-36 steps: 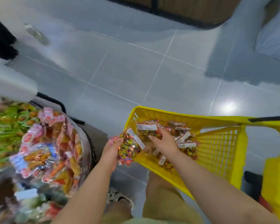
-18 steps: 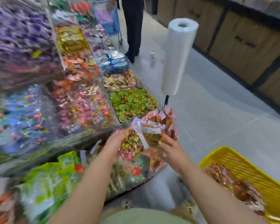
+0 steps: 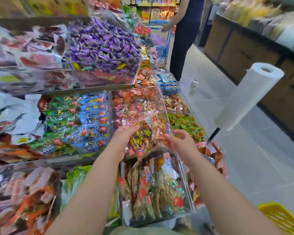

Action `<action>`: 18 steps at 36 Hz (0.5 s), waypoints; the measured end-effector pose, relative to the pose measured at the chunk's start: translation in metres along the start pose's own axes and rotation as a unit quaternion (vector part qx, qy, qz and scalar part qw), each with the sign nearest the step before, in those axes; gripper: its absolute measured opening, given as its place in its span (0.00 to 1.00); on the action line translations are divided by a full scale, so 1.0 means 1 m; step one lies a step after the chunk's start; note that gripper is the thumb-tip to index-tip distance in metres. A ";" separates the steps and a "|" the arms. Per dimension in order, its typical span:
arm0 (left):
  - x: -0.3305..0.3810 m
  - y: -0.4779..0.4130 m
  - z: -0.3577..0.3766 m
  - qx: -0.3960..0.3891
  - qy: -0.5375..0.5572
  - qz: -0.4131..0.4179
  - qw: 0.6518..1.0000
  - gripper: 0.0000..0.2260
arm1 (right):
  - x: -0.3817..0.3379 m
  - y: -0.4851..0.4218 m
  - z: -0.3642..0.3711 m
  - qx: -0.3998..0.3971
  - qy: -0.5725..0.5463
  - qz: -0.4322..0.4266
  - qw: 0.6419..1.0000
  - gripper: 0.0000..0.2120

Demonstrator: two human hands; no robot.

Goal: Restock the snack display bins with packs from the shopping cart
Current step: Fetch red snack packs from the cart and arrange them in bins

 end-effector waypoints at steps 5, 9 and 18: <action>0.006 -0.007 -0.015 0.040 0.013 0.010 0.999 0.19 | -0.006 -0.032 0.003 -0.017 -0.114 0.084 0.990 0.40; 0.010 -0.013 -0.028 0.077 0.019 0.018 0.997 0.12 | -0.020 -0.061 -0.005 -0.001 -0.146 0.076 0.986 0.37; 0.026 -0.023 -0.047 0.182 0.028 0.063 0.981 0.23 | -0.089 -0.109 -0.002 -0.034 0.169 -0.138 0.975 0.06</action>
Point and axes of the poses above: each hand's wrist, its own y-axis away from the middle knuckle, its own z-axis out of the palm, x = y × z, the point moved 4 cm from there along -y, towards the middle knuckle
